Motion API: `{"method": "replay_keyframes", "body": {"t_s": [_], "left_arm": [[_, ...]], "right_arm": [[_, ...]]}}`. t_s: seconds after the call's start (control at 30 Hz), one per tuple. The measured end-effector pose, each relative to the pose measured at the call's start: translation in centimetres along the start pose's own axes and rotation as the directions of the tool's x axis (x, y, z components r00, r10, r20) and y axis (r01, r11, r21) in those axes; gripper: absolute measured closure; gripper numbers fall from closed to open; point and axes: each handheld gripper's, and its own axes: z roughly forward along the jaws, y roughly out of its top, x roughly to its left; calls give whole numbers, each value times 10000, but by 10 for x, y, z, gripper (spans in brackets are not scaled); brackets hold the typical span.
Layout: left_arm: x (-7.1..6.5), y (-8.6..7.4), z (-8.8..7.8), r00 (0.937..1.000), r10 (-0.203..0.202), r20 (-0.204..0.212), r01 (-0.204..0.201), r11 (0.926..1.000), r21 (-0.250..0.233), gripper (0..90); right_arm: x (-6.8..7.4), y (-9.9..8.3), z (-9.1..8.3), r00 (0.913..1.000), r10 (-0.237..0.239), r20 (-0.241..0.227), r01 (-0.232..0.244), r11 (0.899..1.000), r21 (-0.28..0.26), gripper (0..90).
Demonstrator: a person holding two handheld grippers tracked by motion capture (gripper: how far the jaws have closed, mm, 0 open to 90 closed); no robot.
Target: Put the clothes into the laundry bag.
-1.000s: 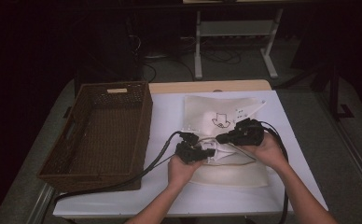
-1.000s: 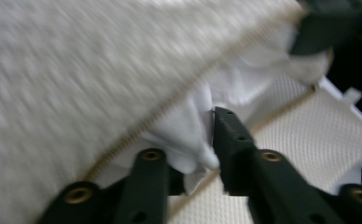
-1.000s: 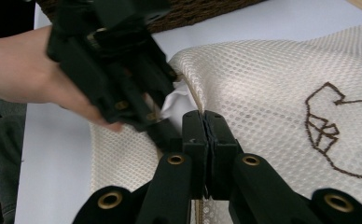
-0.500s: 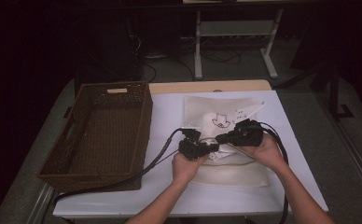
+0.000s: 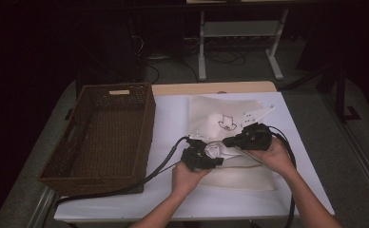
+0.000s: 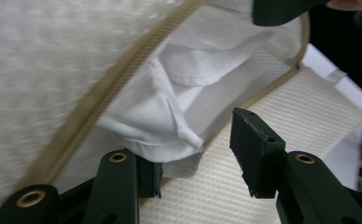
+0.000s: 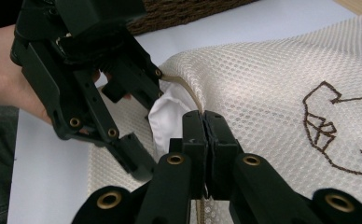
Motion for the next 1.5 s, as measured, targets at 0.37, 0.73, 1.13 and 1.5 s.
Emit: {"method": "replay_keyframes", "body": {"t_s": [0.37,0.73,1.13,1.5], "left_arm": [[-4,-13,2,9993,-248,288,216,9938,1088,504],[25,14,25,9826,-1780,532,1840,9721,-1454,869],[19,13,26,9940,-1075,210,1088,9911,-764,858],[21,14,26,9907,-1331,293,1350,9880,-747,862]], "right_arm": [[2,-1,1,9999,-101,55,101,9999,13,866],[-1,-2,4,9999,-41,-135,40,10000,-31,877],[22,-1,-9,9986,-509,116,517,9943,-930,646],[65,-36,39,9843,-1551,-841,1616,9839,764,519]]}}
